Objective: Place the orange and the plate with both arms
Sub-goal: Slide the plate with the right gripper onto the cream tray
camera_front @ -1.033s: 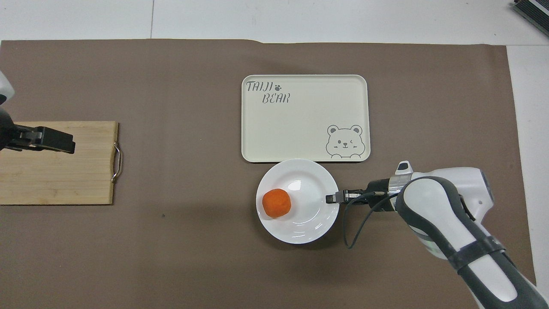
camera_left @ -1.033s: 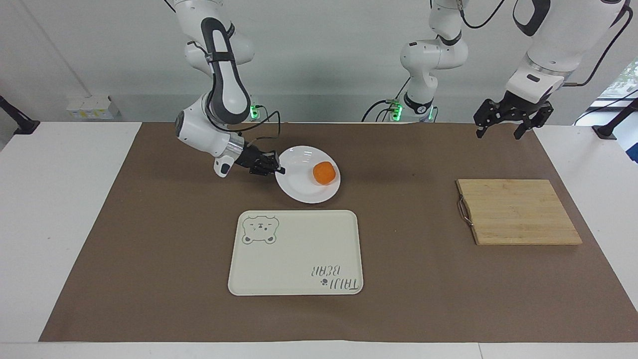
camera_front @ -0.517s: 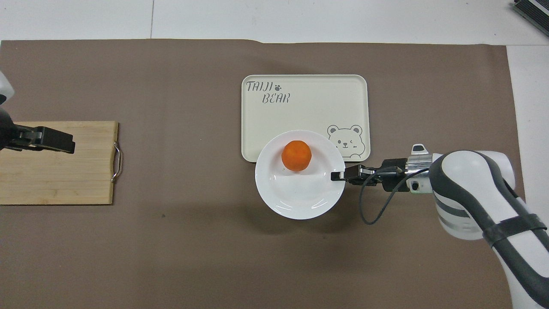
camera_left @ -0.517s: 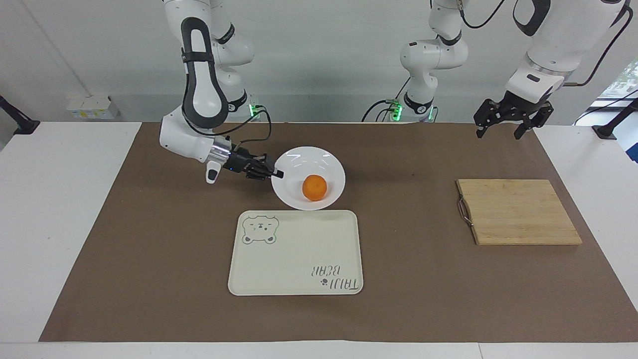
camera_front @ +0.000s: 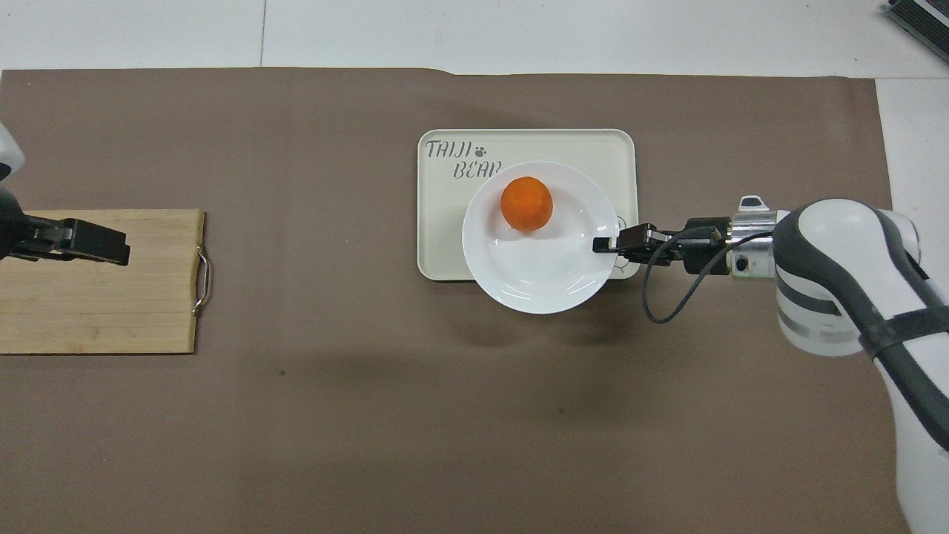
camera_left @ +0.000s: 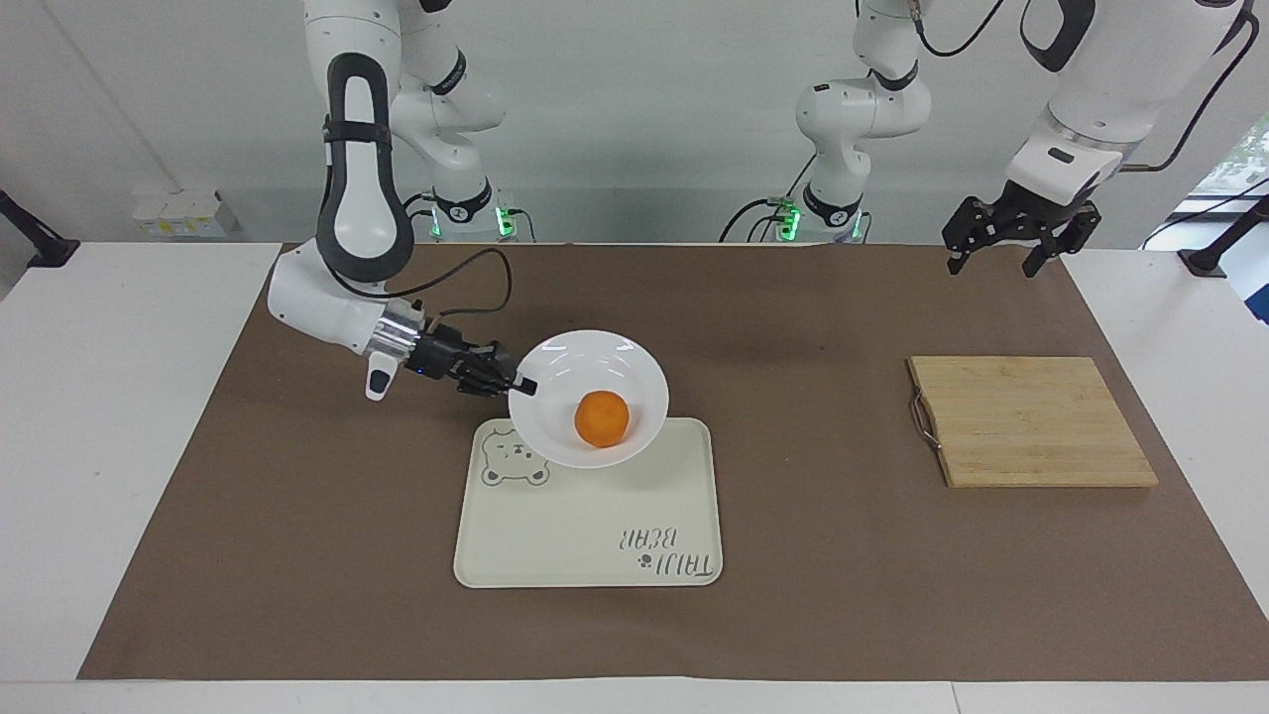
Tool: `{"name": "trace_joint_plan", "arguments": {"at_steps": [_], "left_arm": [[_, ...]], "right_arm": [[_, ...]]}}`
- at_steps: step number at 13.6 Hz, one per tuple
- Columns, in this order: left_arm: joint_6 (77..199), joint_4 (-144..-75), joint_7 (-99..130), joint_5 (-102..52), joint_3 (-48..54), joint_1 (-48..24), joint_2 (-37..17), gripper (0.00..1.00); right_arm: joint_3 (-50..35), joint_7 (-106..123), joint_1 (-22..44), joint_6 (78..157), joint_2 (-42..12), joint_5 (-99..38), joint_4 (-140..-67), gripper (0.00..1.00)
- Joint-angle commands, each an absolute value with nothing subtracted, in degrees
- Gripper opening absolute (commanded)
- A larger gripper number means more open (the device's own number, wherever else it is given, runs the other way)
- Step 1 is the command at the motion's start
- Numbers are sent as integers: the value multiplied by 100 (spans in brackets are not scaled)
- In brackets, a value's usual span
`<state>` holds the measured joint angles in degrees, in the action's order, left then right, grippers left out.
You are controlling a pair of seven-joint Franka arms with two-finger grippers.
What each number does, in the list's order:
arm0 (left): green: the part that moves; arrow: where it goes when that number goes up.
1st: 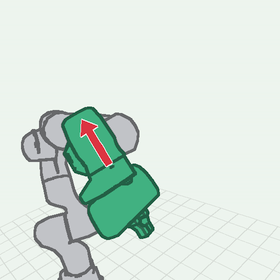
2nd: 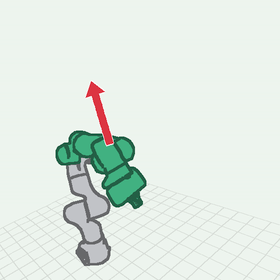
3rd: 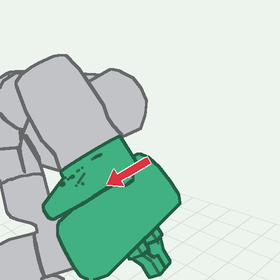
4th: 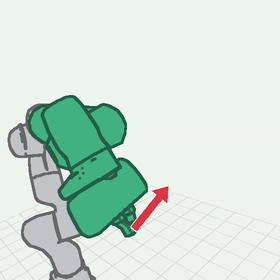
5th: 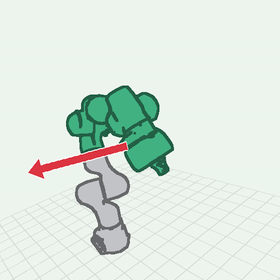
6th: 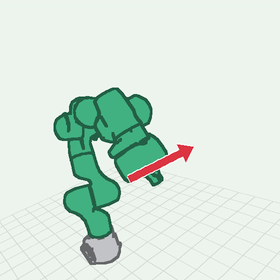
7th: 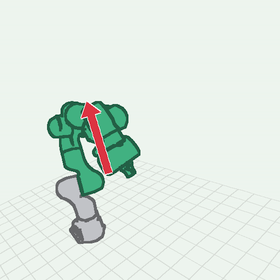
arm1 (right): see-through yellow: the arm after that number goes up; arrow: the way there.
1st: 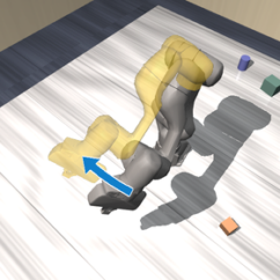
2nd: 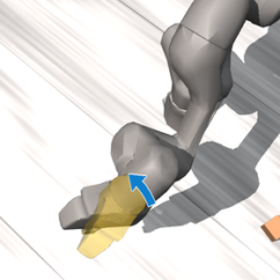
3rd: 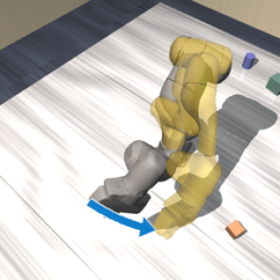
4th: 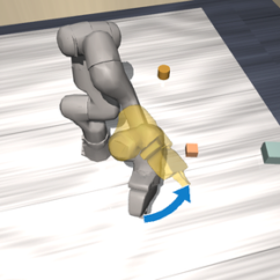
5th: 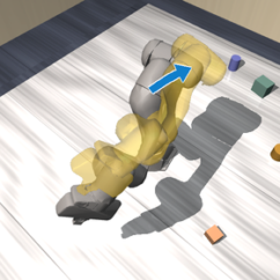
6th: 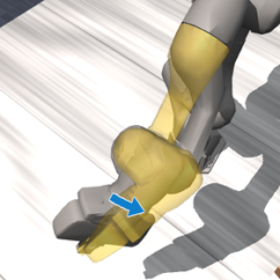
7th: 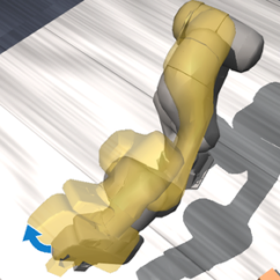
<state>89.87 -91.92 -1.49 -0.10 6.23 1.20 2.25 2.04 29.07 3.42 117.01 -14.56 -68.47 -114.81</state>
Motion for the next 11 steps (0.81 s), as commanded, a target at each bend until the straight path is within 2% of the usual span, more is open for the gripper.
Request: {"name": "trace_joint_plan", "arguments": {"at_steps": [1,7,11], "left_arm": [[9000,-9273,-167,53,746,106,369,100],[9017,-9220,-167,44,774,106,369,100],[9009,-9211,-158,26,747,132,352,100]], "right_arm": [[176,2804,281,11627,-2222,-6900,-10593,0],[141,2435,378,12031,-3215,-6908,-9634,0],[132,2600,580,12225,-3296,-6873,-9633,0]]}}
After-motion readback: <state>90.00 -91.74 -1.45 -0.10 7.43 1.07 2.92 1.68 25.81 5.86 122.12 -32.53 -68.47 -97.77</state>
